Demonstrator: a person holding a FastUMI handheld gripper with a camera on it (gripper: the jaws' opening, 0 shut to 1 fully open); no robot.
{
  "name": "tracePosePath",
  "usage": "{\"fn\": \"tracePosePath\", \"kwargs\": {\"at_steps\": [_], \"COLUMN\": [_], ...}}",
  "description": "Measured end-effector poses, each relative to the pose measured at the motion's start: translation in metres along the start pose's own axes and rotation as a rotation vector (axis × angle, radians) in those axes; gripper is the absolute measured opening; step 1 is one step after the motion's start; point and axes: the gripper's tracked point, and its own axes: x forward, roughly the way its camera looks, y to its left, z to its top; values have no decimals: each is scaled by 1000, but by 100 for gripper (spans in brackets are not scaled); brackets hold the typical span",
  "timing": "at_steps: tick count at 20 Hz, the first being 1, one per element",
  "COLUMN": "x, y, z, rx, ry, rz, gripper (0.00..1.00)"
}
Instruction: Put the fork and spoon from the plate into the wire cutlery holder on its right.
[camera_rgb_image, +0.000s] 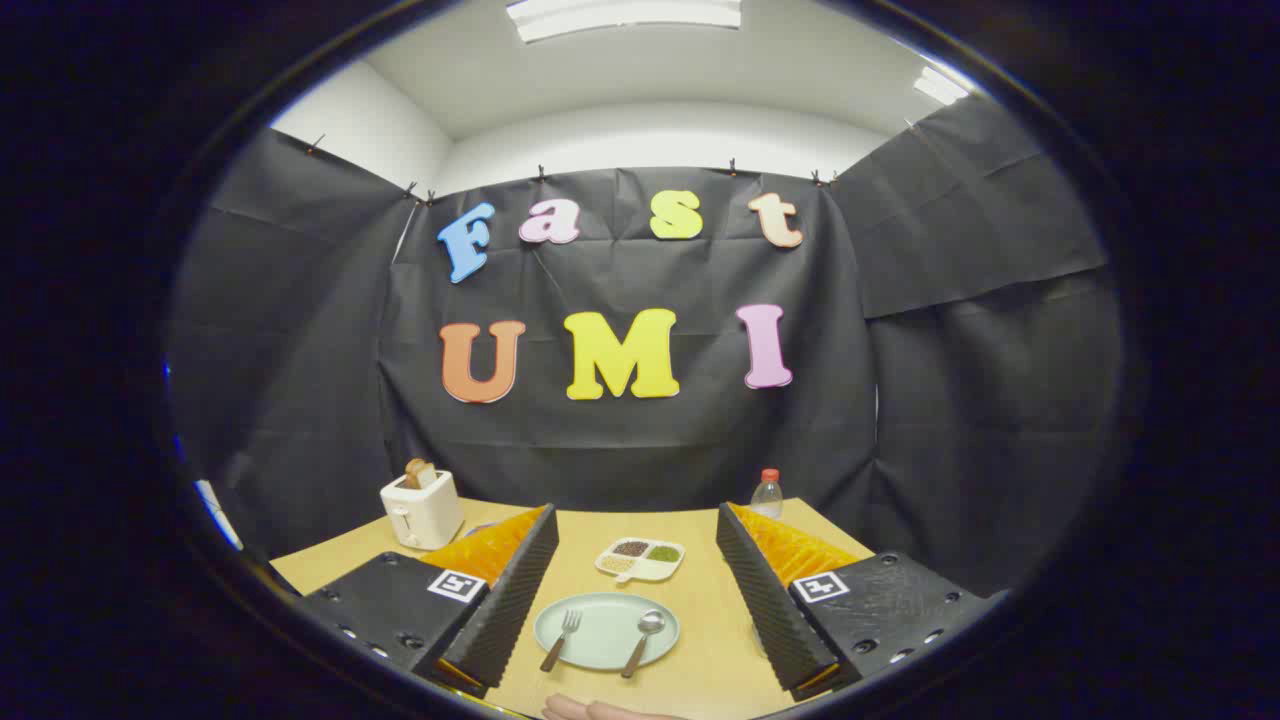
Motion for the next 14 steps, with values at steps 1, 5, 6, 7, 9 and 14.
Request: {"fn": "tracePosePath", "kwargs": {"at_steps": [1,5,6,7,9,14], "x": [2,9,10,11,16,31], "y": [0,1,2,2,3,5], "z": [-2,-10,-12,-14,-19,-36], "rx": [5,11,9,8,8,1], "ry": [3,21,28,34,44,93], "rz": [0,-4,-6,-9,-12,-20], "gripper": [95,95,95,95,95,95]}}
